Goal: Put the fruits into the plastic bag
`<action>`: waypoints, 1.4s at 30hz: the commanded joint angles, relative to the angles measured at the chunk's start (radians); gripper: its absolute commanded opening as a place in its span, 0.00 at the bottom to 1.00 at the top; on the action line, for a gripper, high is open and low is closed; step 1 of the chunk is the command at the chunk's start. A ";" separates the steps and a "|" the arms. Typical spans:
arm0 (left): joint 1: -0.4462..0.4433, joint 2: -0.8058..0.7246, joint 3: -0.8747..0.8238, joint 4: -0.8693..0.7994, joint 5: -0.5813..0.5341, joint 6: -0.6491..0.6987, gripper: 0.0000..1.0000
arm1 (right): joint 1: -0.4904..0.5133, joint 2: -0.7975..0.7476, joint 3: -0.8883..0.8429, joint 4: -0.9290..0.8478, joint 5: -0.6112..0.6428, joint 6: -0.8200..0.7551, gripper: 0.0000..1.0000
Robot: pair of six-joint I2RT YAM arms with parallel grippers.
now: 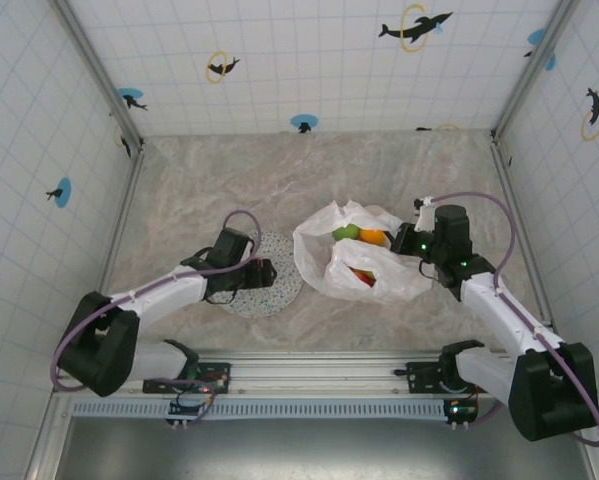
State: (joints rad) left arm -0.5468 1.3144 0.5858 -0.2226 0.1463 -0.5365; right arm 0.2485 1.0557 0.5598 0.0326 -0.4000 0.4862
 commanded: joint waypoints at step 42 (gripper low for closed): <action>-0.118 -0.389 0.096 0.149 0.011 0.063 0.46 | 0.005 0.001 0.032 0.028 -0.002 0.002 0.00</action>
State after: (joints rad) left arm -0.6441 0.9436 0.6685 -0.1505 0.0418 -0.4782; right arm 0.2489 1.0508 0.5598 0.0326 -0.3981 0.4828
